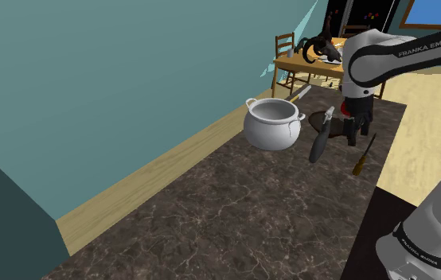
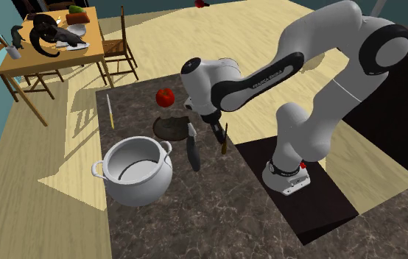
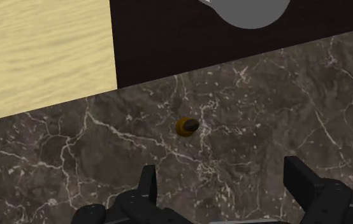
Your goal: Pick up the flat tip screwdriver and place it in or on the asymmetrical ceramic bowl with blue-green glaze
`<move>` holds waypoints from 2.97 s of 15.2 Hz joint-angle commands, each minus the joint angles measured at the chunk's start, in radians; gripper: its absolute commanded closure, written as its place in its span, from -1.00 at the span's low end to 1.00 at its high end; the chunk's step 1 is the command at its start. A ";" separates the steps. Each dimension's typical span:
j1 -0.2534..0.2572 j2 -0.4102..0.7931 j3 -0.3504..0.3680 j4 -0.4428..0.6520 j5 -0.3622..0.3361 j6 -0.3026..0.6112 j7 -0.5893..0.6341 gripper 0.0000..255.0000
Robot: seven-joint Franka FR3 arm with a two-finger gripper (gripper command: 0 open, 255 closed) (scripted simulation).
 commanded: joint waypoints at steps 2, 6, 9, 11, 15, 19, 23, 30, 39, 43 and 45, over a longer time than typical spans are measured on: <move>-0.019 0.071 -0.029 -0.030 -0.040 0.060 -0.018 -1.00; -0.026 0.077 -0.039 -0.079 -0.053 0.116 -0.015 -1.00; -0.032 0.086 -0.046 -0.114 -0.063 0.159 -0.014 -1.00; -0.033 0.087 -0.048 -0.121 -0.065 0.168 -0.013 -1.00; -0.033 0.088 -0.048 -0.121 -0.065 0.168 -0.013 -1.00; -0.033 0.088 -0.048 -0.121 -0.065 0.168 -0.013 1.00; -0.033 0.088 -0.048 -0.121 -0.065 0.168 -0.013 1.00; -0.033 0.058 -0.040 -0.099 -0.061 0.117 -0.016 1.00; -0.032 -0.011 -0.018 -0.022 -0.047 -0.029 -0.026 1.00; -0.031 -0.033 -0.009 0.017 -0.041 -0.090 -0.030 1.00; -0.031 -0.042 -0.004 0.038 -0.038 -0.119 -0.033 1.00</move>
